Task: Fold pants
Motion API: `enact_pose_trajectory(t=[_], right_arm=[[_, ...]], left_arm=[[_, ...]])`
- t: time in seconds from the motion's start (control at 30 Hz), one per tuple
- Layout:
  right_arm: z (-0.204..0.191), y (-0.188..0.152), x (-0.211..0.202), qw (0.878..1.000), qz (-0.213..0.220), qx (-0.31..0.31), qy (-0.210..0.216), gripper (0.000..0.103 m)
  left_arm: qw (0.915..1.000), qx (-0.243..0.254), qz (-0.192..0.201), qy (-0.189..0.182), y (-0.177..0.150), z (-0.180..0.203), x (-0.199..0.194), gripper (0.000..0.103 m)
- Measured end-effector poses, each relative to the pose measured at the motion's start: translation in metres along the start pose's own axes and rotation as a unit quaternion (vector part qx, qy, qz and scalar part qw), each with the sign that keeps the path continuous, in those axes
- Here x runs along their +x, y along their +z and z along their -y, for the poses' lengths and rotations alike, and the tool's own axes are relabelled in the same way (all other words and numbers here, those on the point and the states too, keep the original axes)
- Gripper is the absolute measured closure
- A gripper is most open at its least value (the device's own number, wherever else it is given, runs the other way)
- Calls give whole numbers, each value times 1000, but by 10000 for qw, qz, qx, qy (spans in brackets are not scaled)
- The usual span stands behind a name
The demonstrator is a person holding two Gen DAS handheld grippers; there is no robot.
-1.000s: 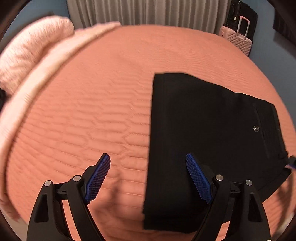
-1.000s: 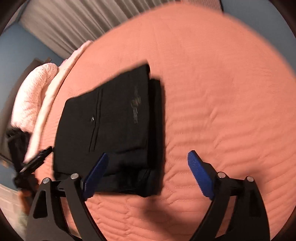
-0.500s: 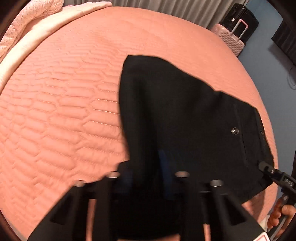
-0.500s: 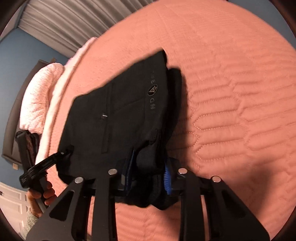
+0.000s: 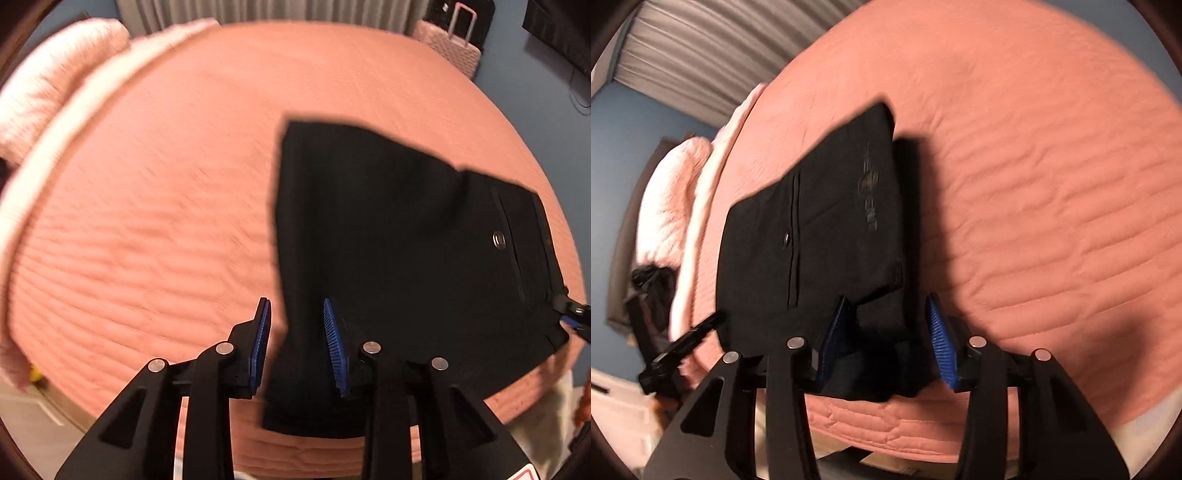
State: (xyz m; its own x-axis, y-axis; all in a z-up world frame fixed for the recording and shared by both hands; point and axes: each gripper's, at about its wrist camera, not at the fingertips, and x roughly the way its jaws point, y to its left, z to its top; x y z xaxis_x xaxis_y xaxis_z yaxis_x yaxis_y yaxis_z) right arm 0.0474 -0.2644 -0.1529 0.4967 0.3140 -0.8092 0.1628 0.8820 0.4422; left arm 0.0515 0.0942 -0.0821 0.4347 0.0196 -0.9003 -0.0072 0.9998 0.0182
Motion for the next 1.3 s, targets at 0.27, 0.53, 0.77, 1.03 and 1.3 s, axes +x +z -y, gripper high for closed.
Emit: enact_pose_trajectory(t=[0.27, 0.53, 0.77, 1.03, 1.3], right_arm=[[-136, 52, 21, 9820, 579, -1782, 240, 70], [-80, 102, 75, 9984, 343, -434, -150, 100], [-99, 115, 153, 9947, -369, -919, -291, 103], [-129, 79, 163, 9824, -594, -1770, -111, 103], [-126, 31, 92, 9926, -145, -1203, 43, 98]], left_arm=[[9953, 364, 890, 113, 81, 43, -18, 43], [9994, -196, -155, 247, 119, 25, 72, 53], [9957, 570, -329, 649, 126, 53, 110, 31], [9982, 470, 202, 316, 123, 71, 53, 35], [9995, -60, 207, 243, 84, 19, 17, 37]])
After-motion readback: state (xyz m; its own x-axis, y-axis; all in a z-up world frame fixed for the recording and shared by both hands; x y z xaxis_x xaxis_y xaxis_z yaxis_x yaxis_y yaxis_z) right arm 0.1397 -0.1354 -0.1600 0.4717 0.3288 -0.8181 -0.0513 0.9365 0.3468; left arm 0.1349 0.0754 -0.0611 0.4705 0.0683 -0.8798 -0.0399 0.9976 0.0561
